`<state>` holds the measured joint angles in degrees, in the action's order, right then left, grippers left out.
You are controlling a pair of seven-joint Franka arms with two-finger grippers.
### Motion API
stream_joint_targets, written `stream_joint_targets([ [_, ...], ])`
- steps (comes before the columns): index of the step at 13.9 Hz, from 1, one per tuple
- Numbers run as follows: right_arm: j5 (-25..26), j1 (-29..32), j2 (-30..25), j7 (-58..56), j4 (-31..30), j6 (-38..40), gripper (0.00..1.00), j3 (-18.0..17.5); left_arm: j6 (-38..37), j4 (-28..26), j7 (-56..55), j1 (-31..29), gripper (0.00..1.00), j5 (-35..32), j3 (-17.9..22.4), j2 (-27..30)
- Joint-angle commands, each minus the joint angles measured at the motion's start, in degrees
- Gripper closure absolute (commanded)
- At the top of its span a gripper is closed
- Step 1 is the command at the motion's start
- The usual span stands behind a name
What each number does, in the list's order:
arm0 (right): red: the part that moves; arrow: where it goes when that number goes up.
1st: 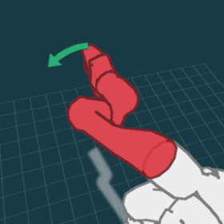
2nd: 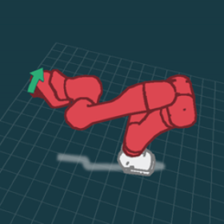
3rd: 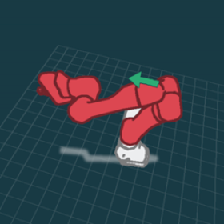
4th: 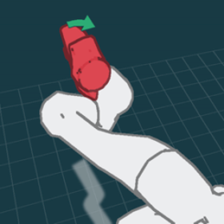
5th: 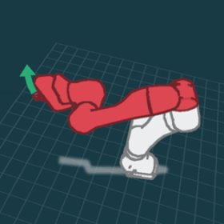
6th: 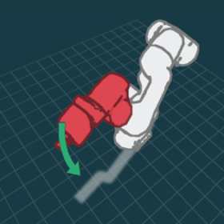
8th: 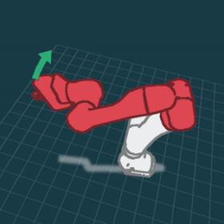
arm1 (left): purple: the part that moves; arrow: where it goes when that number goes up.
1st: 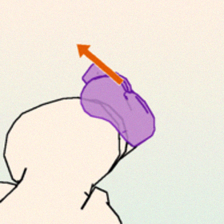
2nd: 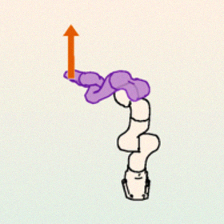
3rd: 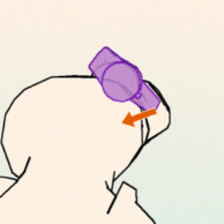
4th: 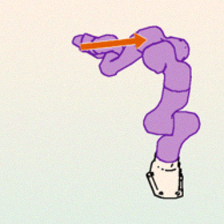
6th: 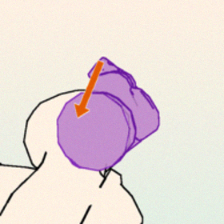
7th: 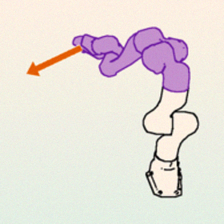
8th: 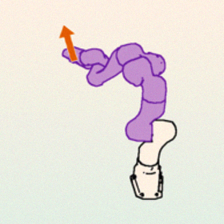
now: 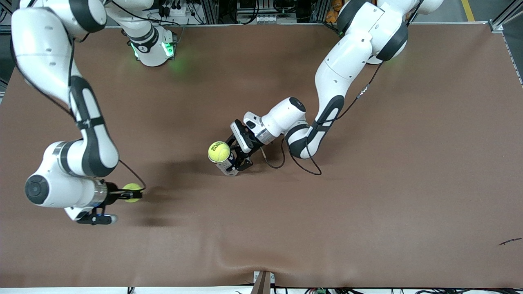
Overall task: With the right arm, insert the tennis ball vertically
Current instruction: 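Grasp the second tennis ball with the right gripper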
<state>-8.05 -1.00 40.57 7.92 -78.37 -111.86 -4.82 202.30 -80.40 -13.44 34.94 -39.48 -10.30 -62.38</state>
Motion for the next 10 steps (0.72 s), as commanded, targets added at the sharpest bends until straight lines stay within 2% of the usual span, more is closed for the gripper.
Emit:
stream_joint_targets([
  [1,-5.63,-5.4,-6.27,14.1,-1.43,5.75,0.65,0.42,1.26,0.6,0.08,-0.22,0.33,-1.39,0.02,-0.46],
  [6,-20.67,-7.61,-11.56,26.95,-1.35,12.1,0.65,0.34,1.26,0.68,0.08,-0.22,0.33,-1.39,0.02,-0.46],
  [8,-22.97,-9.01,-12.7,30.39,-1.35,13.33,0.65,0.34,1.35,0.68,0.08,-0.22,0.33,-1.39,0.02,-0.37],
  [10,-23.24,-11.2,-12.71,34.08,-1.35,13.51,0.65,0.34,1.35,0.68,0.08,-0.31,0.33,-1.39,0.02,-0.29],
])
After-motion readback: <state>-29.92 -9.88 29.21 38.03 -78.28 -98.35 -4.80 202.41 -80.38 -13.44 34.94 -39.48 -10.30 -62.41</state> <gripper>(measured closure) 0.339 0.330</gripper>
